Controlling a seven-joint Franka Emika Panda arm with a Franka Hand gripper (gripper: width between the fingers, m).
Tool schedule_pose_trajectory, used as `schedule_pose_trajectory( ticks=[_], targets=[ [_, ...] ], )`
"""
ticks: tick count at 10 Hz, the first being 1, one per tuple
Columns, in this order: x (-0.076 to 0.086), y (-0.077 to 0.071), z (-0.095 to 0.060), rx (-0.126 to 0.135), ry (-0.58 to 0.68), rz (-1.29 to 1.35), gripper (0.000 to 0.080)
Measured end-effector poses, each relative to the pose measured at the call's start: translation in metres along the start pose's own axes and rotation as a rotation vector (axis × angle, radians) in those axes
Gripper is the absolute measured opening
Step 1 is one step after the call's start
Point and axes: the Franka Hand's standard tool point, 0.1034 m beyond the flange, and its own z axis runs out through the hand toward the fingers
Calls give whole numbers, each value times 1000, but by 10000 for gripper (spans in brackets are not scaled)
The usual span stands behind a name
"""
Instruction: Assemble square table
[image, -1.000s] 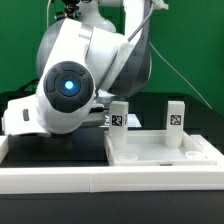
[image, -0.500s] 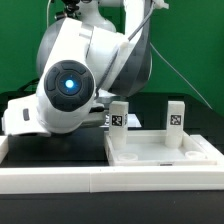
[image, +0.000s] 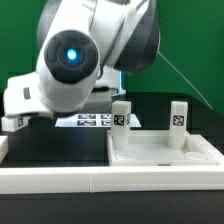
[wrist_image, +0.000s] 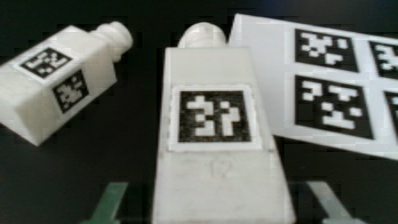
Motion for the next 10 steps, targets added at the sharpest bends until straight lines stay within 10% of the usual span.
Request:
schedule_pose_trajectory(
  ticks=[5, 10],
  targets=[
    [2, 16, -17, -10, 117, 12, 290],
    [11, 17, -75, -46, 431, 19, 290]
  ],
)
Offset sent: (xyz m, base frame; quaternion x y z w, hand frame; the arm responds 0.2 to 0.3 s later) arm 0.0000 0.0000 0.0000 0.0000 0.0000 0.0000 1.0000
